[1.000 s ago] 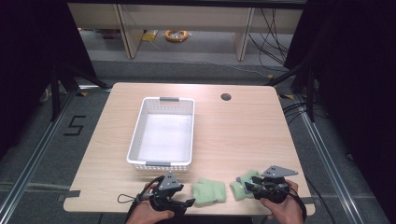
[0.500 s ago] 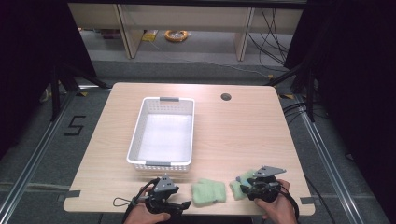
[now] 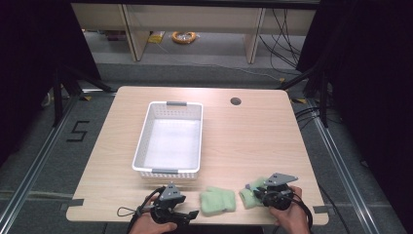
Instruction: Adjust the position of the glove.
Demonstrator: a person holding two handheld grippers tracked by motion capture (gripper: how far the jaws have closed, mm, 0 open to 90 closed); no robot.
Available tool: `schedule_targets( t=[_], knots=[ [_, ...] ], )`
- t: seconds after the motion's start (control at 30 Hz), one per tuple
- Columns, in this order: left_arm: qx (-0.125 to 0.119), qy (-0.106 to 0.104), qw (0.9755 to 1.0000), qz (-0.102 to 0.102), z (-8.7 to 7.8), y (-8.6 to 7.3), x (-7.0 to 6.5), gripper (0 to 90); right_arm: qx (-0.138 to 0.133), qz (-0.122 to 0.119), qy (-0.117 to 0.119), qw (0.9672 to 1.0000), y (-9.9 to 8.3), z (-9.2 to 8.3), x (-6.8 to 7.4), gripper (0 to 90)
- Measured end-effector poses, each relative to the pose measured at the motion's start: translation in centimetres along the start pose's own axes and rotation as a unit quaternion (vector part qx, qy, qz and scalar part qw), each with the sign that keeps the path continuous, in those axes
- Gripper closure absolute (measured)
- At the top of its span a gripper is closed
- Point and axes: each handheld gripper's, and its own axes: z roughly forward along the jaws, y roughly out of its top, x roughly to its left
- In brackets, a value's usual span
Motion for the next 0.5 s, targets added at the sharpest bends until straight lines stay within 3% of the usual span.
schedule_targets(
  t=[0.03, 0.13, 0.17, 0.27, 0.33, 0.37, 0.4, 0.43, 0.47, 0.5],
  knots=[
    [0.001, 0.0, 1.0, 0.008, -0.1, 0.0, 0.1, 29.5, 0.0, 0.004, 0.003, 1.0, 0.1, -0.3, 0.0, 81.7],
    [0.001, -0.002, 1.0, 0.007, -0.1, 0.0, 0.2, 29.5, -0.015, -0.006, -0.002, 0.9999, 0.4, -0.8, 0.0, 81.9],
    [0.004, 0.006, 0.9999, 0.008, -0.1, 0.1, 0.3, 29.5, -0.038, -0.017, -0.003, 0.9991, 0.8, -1.7, 0.0, 82.0],
    [-0.004, 0.0, 1.0, 0.002, -0.1, 0.0, 0.2, 29.5, -0.059, -0.03, -0.001, 0.9978, 1.2, -2.5, 0.0, 82.0],
    [-0.004, 0.001, 1.0, 0.002, -0.1, 0.1, 0.2, 29.4, -0.068, -0.038, 0.011, 0.9969, 1.6, -3.3, 0.5, 82.0],
    [0.003, 0.002, 0.9999, 0.013, -0.4, 0.3, 0.4, 29.4, -0.075, -0.055, 0.018, 0.9955, 2.1, -3.8, 1.0, 82.0],
    [0.003, 0.002, 0.9999, 0.013, -0.4, 0.3, 0.4, 29.4, -0.075, -0.055, 0.018, 0.9955, 2.1, -3.8, 1.0, 82.0],
    [-0.001, 0.002, 0.9999, 0.011, -0.4, 0.3, 0.4, 29.4, -0.082, -0.067, 0.029, 0.9939, 2.7, -4.0, 1.8, 82.0],
    [-0.011, 0.003, 0.9999, -0.007, -0.3, 0.3, 0.3, 29.4, -0.082, -0.067, 0.029, 0.9939, 2.7, -4.0, 1.8, 82.0],
    [-0.01, 0.003, 0.9999, 0.0, -0.5, 0.4, 0.4, 29.4, -0.089, -0.085, 0.033, 0.9919, 3.4, -4.0, 2.4, 82.0]
  ],
)
